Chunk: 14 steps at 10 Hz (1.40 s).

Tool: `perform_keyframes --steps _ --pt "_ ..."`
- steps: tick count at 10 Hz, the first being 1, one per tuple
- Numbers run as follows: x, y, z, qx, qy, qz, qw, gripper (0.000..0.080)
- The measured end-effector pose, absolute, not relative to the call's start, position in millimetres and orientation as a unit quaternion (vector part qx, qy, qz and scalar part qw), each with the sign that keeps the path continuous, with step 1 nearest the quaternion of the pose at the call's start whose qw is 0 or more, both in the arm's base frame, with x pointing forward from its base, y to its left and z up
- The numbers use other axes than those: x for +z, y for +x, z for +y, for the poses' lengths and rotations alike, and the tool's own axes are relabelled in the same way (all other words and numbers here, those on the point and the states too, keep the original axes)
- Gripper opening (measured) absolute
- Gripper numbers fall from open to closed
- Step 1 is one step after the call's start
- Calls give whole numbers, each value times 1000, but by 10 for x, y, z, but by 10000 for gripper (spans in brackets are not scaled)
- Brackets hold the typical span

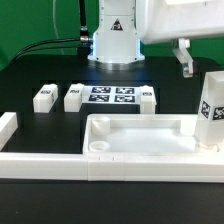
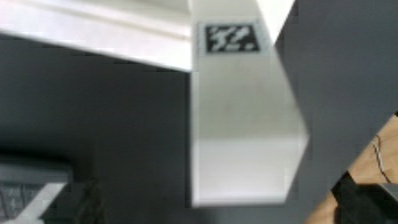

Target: Assemble desk

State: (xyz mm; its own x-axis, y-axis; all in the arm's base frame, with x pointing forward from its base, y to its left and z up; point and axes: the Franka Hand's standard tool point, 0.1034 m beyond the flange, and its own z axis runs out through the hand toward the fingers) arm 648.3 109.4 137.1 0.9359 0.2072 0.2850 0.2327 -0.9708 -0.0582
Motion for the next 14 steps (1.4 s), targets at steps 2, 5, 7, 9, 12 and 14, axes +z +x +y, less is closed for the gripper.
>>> perform_keyframes --steps 2,5,7,9,12,14 --pt "1334 6503 1048 -75 -991 -104 47 649" --pt "1281 6459 1094 31 -993 -103 57 649" --pt "1273 6436 1121 103 -987 -109 63 649" --pt "1275 6532 1106 80 -988 -117 64 649" --pt "1261 6533 1087 80 -987 -127 65 386" --pt "1258 6534 1076 80 -987 -121 64 289"
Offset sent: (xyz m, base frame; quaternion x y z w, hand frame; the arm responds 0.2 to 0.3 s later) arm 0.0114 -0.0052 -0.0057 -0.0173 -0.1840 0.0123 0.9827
